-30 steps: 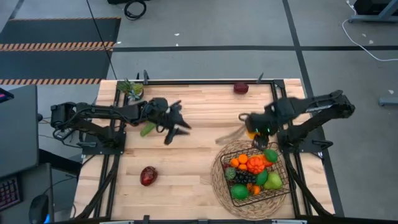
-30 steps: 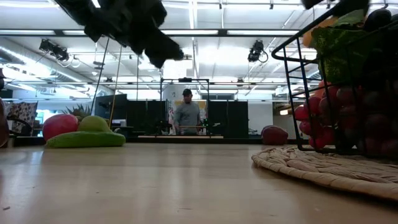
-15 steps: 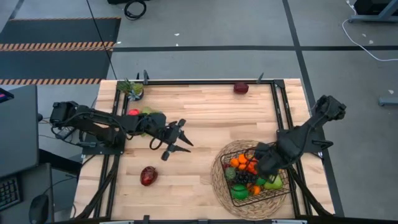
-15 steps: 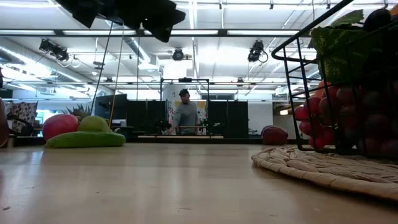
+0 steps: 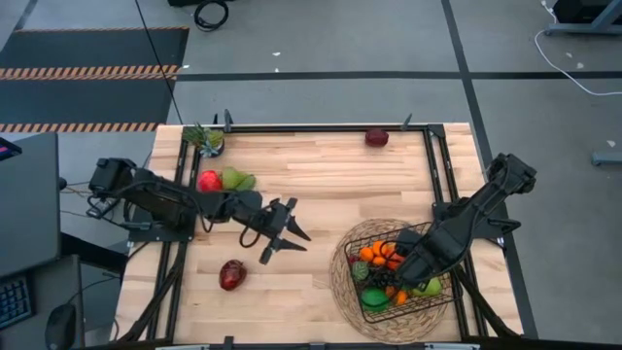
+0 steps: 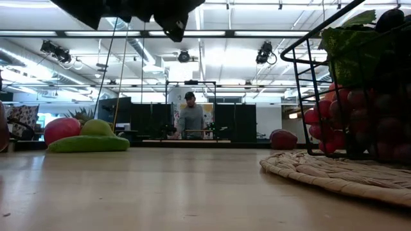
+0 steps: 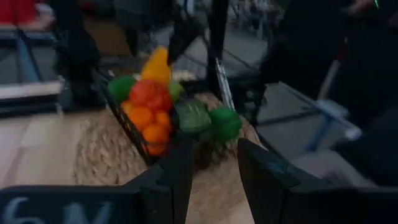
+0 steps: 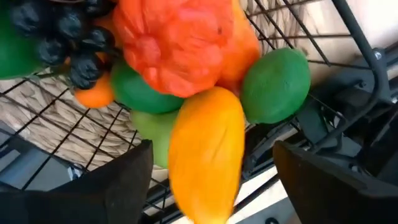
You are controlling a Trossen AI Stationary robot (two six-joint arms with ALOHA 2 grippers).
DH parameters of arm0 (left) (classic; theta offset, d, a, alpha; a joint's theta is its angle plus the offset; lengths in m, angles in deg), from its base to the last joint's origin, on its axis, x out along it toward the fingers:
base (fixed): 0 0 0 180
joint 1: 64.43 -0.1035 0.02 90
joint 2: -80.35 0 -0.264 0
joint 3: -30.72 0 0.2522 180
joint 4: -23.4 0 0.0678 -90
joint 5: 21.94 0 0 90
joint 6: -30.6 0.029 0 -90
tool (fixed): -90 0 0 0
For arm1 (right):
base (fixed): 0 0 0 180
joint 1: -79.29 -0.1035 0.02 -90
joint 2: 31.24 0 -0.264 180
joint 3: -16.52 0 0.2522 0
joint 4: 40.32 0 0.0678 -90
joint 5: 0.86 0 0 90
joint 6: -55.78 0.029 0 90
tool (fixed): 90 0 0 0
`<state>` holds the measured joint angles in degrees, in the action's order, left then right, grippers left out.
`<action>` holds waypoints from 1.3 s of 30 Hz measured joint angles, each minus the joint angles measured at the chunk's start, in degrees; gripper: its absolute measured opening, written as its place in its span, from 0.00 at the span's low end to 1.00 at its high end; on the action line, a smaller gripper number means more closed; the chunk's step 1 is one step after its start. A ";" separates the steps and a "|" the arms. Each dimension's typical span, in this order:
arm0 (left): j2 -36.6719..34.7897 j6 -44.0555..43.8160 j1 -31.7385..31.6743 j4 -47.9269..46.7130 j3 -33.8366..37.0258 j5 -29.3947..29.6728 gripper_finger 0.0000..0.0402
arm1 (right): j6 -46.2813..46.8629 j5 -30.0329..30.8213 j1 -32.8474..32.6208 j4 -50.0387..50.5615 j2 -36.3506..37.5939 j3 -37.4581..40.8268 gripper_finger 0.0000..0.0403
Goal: Build produce basket
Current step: Adjust the black wire basket
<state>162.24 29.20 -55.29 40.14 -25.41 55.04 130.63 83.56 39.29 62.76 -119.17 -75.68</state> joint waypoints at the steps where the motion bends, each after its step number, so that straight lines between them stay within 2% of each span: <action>1: 0.24 -1.07 0.48 1.20 -0.04 1.70 0.33 | 0.86 0.00 -0.08 0.79 -0.06 0.01 0.85; 6: 0.27 -4.82 2.39 1.34 -0.04 7.31 0.33 | 7.43 -1.40 -1.62 0.69 0.91 0.02 0.86; 13: 0.27 -5.61 4.35 1.80 -0.04 7.42 0.33 | 18.05 -0.50 -6.92 0.70 1.69 0.02 0.83; 19: 0.27 -5.42 4.52 2.41 -0.04 7.41 0.33 | 17.79 1.69 -9.32 0.72 0.75 0.11 0.79; 25: 0.27 -5.34 3.79 2.52 -0.04 7.45 0.33 | 17.56 7.64 -6.65 0.74 2.05 0.11 0.72; 32: 0.27 -5.32 3.79 2.65 -0.02 8.04 0.33 | 7.67 17.60 2.49 0.69 4.85 0.11 0.65; 39: 0.27 -5.27 3.79 2.65 -0.02 8.07 0.33 | -10.48 18.58 13.17 0.71 4.63 0.11 0.59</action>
<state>162.50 23.94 -51.50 42.79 -25.43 63.11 120.14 102.14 52.46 63.48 -114.53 -75.57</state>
